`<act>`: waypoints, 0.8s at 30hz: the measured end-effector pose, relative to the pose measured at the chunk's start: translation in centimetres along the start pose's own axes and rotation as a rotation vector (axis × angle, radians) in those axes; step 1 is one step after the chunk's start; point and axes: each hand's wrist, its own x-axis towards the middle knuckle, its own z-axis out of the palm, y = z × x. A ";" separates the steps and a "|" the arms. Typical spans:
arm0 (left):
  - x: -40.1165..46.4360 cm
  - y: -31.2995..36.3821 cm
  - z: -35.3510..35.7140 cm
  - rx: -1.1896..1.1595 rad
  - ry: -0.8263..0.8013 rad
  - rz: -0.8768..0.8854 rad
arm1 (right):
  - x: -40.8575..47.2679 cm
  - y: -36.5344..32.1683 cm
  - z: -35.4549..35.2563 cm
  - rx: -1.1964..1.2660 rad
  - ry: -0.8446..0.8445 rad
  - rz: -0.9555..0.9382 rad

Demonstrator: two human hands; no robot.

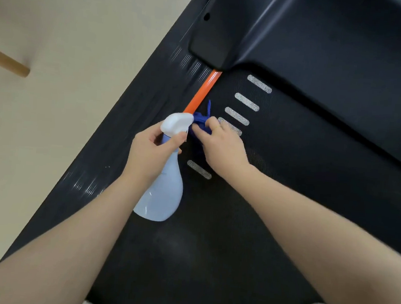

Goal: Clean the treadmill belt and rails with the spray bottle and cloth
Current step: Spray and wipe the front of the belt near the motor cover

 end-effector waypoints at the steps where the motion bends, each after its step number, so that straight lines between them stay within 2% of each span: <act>1: 0.0 0.0 -0.3 -0.014 -0.009 -0.007 | 0.3 1.0 -0.7 -0.054 -0.041 -0.094; 2: 0.1 0.1 -0.6 -0.030 -0.031 -0.021 | 1.0 2.0 -1.6 -0.111 -0.109 -0.122; 3: 0.2 -0.1 -1.0 -0.040 -0.059 -0.036 | 1.8 2.9 -2.3 -0.163 -0.151 -0.066; 6: 0.6 -0.6 -2.2 -0.046 -0.120 -0.089 | 3.1 3.2 -3.1 -0.104 -0.068 0.343; 7: 0.6 -0.7 -2.5 -0.046 -0.133 -0.097 | 2.7 1.7 -2.9 -0.043 -0.046 0.417; 8: 0.5 -0.6 -2.5 -0.044 -0.145 -0.095 | 2.0 -0.1 -2.3 0.019 -0.058 0.424; 10: -0.1 -0.2 -2.3 -0.035 -0.167 -0.054 | -0.1 -4.0 -1.0 0.110 -0.146 0.318; 13: -1.0 0.3 -2.2 -0.008 -0.198 0.006 | -2.1 -5.3 -1.0 0.072 -0.226 0.119; 14: -1.4 0.2 -2.4 0.017 -0.215 0.009 | -1.9 -4.2 -1.4 0.016 -0.216 0.135; 17: -2.4 -0.9 -2.8 0.123 -0.269 -0.012 | -1.6 -0.4 -2.9 -0.163 -0.184 0.355; 19: -3.0 -1.7 -2.9 0.176 -0.296 -0.020 | -2.9 0.7 -3.3 -0.202 -0.266 0.315; 22: -4.0 -2.5 -2.9 0.187 -0.387 -0.013 | -6.1 -0.9 -2.6 0.068 -0.342 0.315; 24: -4.8 -2.4 -3.0 0.168 -0.462 0.022 | -8.2 -2.4 -1.9 0.328 -0.251 0.408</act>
